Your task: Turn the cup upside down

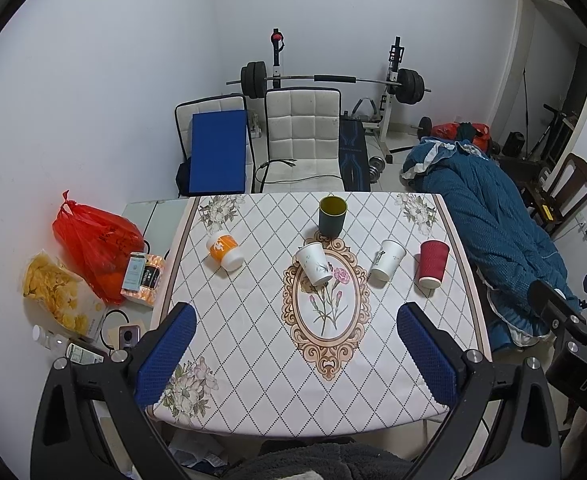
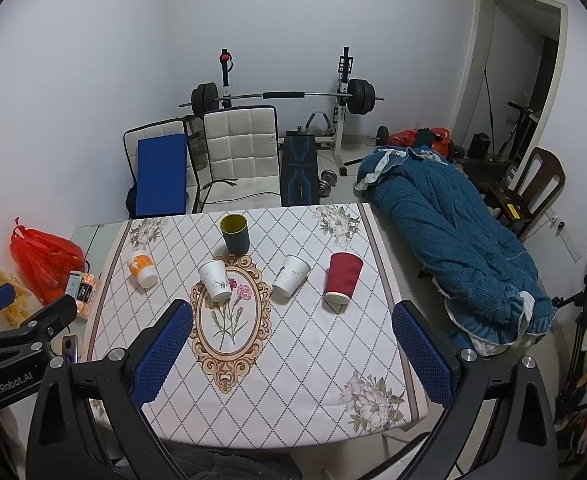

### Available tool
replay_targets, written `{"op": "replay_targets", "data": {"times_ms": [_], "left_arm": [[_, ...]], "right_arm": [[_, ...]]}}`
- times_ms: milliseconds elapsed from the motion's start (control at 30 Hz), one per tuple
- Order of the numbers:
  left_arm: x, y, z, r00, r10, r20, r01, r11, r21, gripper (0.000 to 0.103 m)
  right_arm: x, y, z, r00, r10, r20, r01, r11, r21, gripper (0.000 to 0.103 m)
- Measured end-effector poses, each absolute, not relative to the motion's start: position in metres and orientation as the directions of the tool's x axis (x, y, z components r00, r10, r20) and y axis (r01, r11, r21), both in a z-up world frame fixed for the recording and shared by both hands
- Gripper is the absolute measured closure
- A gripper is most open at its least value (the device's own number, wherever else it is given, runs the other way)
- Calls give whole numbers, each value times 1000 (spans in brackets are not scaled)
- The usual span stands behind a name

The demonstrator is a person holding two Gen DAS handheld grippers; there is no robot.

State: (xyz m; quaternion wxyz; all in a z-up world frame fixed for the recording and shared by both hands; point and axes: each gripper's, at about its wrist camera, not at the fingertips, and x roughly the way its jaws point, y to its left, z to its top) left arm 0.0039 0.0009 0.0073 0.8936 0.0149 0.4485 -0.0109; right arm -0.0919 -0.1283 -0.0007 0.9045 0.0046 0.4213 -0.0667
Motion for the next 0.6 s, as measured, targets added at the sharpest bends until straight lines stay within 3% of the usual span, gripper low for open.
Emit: {"op": "replay_targets", "data": {"times_ms": [600], "left_arm": [[6,3,9,598,-8,-801,32,999,14,0]], "right_arm": [[-90,-121,-1,638,-111,-762,122,992,-43,1]]}}
